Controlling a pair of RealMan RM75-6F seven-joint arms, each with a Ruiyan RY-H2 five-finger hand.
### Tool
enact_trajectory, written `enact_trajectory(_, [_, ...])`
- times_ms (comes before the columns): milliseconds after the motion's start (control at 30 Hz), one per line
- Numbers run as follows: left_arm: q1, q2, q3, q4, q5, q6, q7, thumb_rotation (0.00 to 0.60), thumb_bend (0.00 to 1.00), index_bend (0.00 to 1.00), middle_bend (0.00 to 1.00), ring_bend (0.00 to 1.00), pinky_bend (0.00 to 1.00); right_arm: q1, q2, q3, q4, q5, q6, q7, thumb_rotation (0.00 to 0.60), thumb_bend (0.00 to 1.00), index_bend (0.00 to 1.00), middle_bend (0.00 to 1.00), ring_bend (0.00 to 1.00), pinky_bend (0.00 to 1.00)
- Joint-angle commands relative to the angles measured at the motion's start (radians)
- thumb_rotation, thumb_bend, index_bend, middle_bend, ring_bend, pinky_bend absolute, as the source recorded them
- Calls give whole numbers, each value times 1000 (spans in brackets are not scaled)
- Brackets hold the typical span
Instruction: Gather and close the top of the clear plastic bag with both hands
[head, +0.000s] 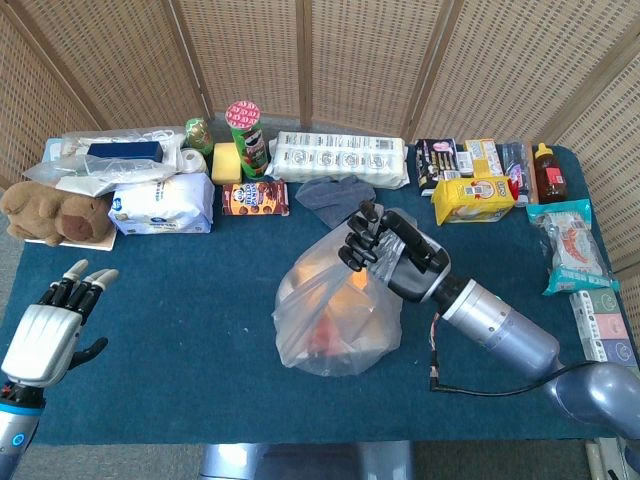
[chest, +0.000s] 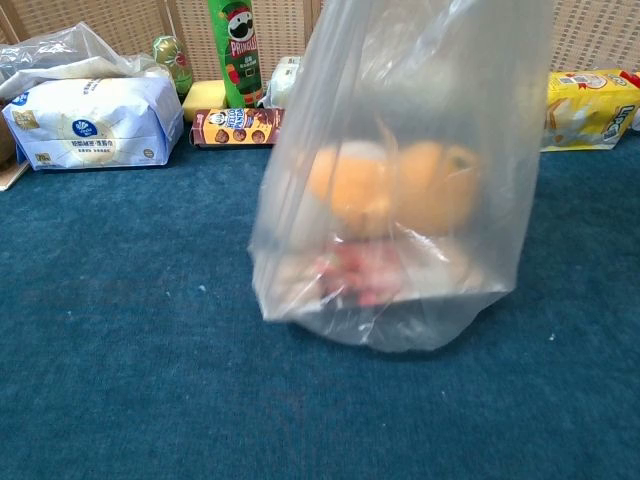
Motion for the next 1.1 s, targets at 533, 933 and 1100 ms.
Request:
enact_trajectory(533, [150,-49,62,79,-5,25,-109,600,52,92,201,59,260,-25,-61,107,-12,38,-39,33,600,228,617,689,751,647])
enact_trajectory(933, [157,-71,52,95,-6,-22,-123,600,52,92,201,58,264,-7,-23,113,-46,28,9,42,600,227,617,689,754,649])
enact_trajectory(1100, [158,-74,47,103,-12,-41,-136,600,52,92,201,59,265,3,-13,95,-53,20,31,45,600,227,617,689,754,649])
